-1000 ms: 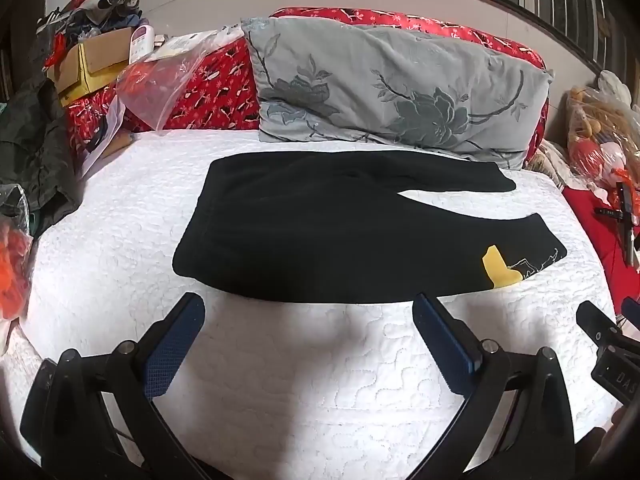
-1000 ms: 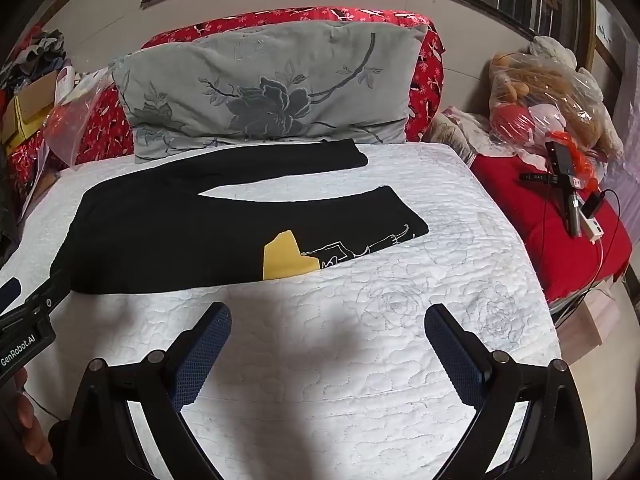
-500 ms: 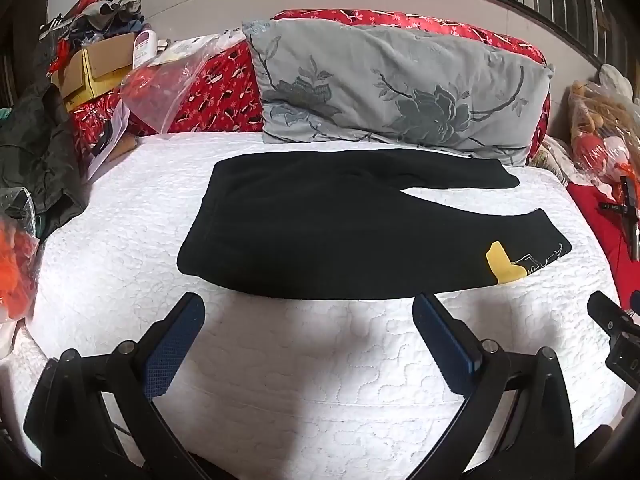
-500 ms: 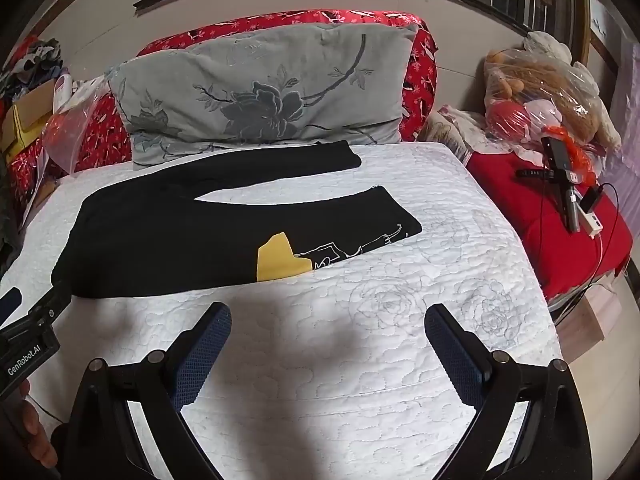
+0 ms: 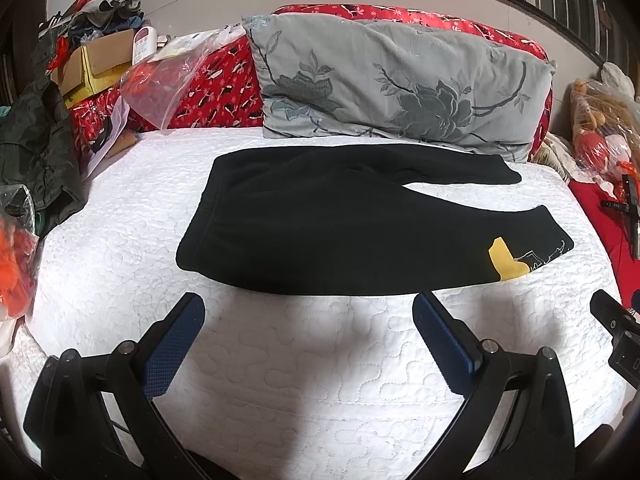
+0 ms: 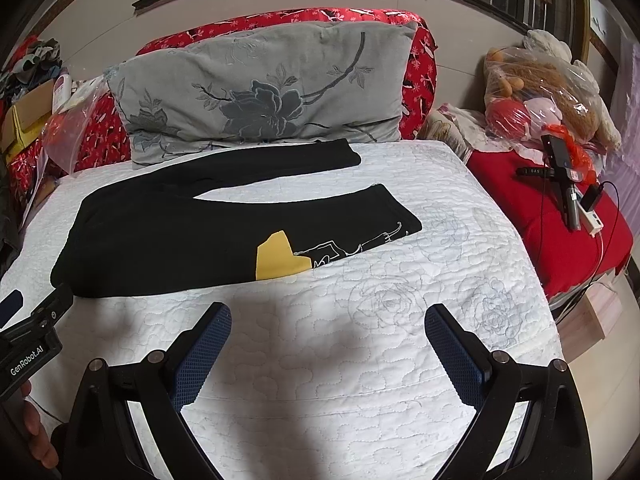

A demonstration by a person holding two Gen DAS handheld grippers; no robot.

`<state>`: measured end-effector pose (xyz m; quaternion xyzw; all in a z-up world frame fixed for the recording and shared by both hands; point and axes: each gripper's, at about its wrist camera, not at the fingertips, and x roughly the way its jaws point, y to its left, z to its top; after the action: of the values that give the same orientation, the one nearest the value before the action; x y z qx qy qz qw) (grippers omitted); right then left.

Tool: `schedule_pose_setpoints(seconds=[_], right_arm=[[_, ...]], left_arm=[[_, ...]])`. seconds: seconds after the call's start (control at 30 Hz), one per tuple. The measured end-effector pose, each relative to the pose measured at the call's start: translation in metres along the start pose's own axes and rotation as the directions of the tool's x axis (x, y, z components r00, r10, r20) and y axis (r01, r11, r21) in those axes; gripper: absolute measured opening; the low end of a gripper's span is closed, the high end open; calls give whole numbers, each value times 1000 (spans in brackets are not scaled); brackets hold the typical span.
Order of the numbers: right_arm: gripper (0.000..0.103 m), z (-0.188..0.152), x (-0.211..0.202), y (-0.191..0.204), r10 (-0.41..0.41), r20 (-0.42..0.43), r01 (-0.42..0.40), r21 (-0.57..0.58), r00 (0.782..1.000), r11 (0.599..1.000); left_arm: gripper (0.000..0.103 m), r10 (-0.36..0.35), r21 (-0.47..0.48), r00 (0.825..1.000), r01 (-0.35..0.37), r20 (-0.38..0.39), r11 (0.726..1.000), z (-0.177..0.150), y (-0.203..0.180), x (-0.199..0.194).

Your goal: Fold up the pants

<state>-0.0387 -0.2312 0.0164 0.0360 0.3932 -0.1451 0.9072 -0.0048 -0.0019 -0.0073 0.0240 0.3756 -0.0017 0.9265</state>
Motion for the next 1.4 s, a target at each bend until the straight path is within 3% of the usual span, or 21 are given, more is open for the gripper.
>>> schedule_pose_setpoints(seconds=[0.9,1.4], right_arm=[[98,-3,6,0,6,-16,-6,5,1000,1000],[98,-3,7,1,9,-12,-9,4,1000,1000]], left_arm=[[103,5,9,1000,-5,-13,1000,-1,-1,3],[103,40,-27,994,-43,-103,999,-4,4,20]])
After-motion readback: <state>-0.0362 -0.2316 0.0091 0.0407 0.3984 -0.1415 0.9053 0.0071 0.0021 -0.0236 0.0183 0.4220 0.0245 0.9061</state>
